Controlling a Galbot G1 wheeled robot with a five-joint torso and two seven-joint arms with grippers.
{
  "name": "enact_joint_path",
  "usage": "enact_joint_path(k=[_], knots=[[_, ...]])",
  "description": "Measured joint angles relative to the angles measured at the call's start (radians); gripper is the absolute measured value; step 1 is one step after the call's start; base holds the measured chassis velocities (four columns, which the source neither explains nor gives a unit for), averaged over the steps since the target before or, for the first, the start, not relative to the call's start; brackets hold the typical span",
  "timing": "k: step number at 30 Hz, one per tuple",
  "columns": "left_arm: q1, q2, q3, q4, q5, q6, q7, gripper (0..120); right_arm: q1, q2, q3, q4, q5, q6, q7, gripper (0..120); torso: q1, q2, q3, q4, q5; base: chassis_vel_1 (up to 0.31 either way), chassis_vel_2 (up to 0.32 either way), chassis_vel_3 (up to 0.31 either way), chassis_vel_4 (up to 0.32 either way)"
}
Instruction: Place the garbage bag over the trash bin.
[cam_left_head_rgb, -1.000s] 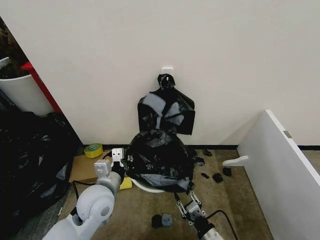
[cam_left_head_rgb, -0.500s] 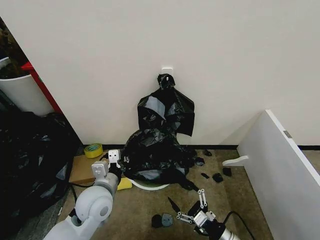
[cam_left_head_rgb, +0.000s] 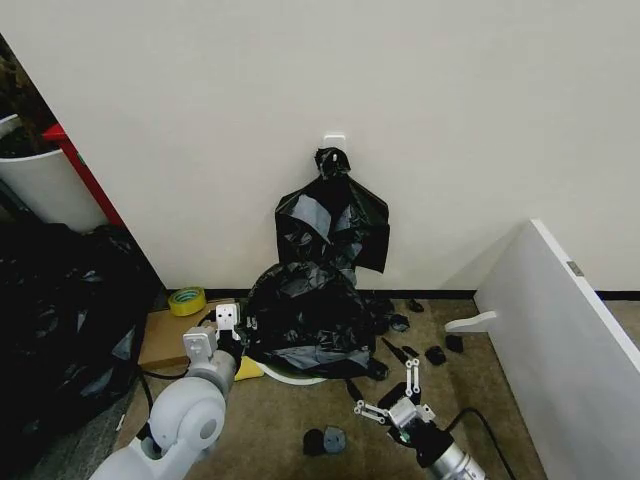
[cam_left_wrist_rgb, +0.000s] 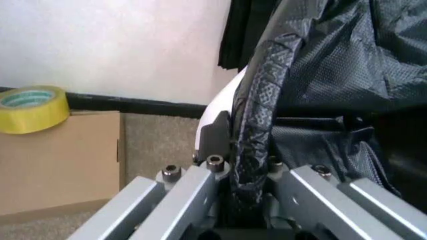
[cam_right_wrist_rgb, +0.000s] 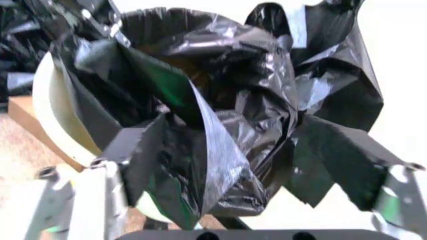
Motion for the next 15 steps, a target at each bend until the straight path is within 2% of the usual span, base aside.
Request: enact_joint_path(k=[1, 3, 5, 7, 9, 11, 15], knots=[[0.001, 0.000, 0.000, 0.000, 0.002, 0.000, 0.000, 0, 0.005, -0.001, -0.001, 0.001, 0.001, -0.010, -0.002, 68, 0.000, 0.000, 0.000, 0.0000, 0.0000, 0.000, 0.000, 0.000, 0.000], [0.001, 0.000, 0.001, 0.000, 0.004, 0.000, 0.000, 0, 0.010, -0.001, -0.002, 0.001, 0.002, -0.016, -0.006, 67, 0.000, 0.000, 0.000, 0.0000, 0.0000, 0.000, 0.000, 0.000, 0.000], [0.001, -0.002, 0.003, 0.000, 0.009, -0.001, 0.000, 0, 0.022, 0.000, -0.004, 0.001, 0.001, -0.024, -0.020, 56, 0.000, 0.000, 0.000, 0.0000, 0.0000, 0.000, 0.000, 0.000, 0.000], [0.001, -0.004, 0.007, 0.003, 0.014, -0.002, 0.000, 0, 0.033, 0.003, -0.005, 0.001, -0.001, -0.026, -0.039, 51, 0.000, 0.000, 0.000, 0.0000, 0.0000, 0.000, 0.000, 0.000, 0.000], [0.002, -0.009, 0.009, 0.005, 0.018, -0.003, 0.000, 0, 0.045, 0.007, -0.008, -0.001, -0.004, -0.018, -0.065, 39, 0.000, 0.000, 0.000, 0.0001, 0.0000, 0.000, 0.000, 0.000, 0.000], [0.002, -0.011, 0.010, 0.006, 0.020, -0.003, 0.000, 0, 0.047, 0.009, -0.010, -0.002, -0.004, -0.015, -0.071, 36, 0.000, 0.000, 0.000, 0.0001, 0.0000, 0.000, 0.000, 0.000, 0.000], [0.003, -0.014, 0.012, 0.008, 0.024, -0.003, 0.000, 0, 0.056, 0.023, -0.020, -0.013, -0.010, -0.003, -0.087, 19, 0.000, 0.000, 0.000, 0.0000, -0.0001, 0.000, 0.000, 0.000, 0.000]])
